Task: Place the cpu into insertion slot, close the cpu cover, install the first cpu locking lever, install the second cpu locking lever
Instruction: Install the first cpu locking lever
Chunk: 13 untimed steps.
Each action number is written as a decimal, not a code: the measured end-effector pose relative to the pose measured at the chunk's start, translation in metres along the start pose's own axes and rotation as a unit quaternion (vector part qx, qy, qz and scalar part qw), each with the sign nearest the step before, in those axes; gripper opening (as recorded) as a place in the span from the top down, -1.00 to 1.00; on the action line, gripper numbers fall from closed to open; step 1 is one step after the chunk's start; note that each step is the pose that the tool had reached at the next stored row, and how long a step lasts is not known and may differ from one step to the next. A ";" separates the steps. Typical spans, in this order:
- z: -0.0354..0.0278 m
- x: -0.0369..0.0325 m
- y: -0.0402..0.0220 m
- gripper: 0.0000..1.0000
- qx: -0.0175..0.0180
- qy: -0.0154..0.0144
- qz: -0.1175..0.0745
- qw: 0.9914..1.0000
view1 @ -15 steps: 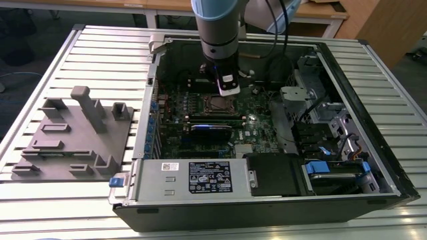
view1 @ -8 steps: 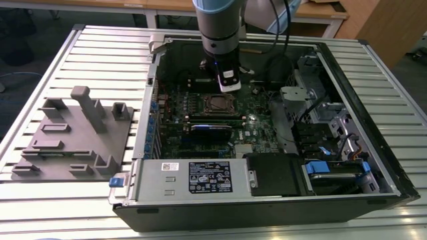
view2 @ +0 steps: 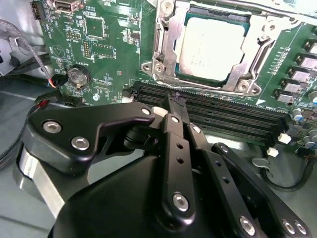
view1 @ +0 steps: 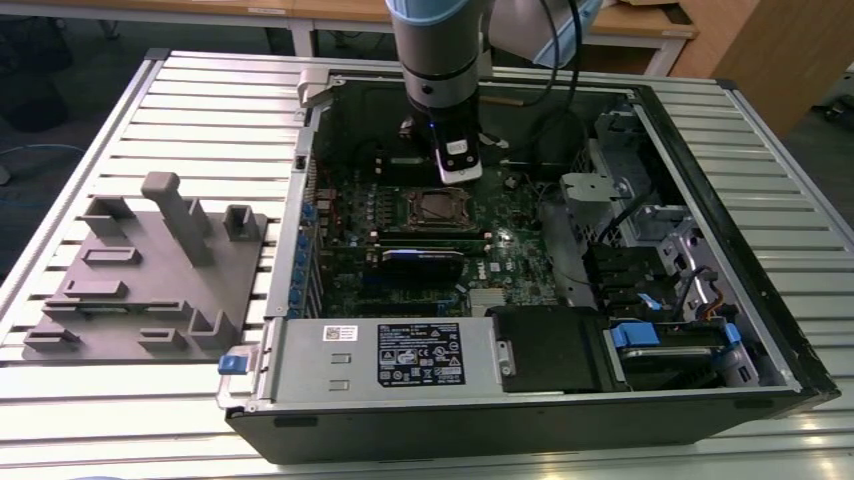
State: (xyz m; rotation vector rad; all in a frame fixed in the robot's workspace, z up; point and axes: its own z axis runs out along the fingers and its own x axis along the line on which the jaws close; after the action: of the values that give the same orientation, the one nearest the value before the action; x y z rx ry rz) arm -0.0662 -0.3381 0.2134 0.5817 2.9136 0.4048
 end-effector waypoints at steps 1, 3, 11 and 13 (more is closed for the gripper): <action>0.0001 0.0000 0.0000 0.79 0.004 -0.002 -0.001 1.000; 0.0001 0.0000 0.0000 0.79 0.016 -0.006 -0.003 1.000; 0.0001 0.0000 0.0000 0.79 0.084 -0.029 -0.016 0.996; 0.0001 0.0000 0.0000 0.79 0.101 -0.034 -0.020 0.994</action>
State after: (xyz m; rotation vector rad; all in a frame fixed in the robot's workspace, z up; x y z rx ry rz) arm -0.0662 -0.3381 0.2132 0.5514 2.9136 0.0838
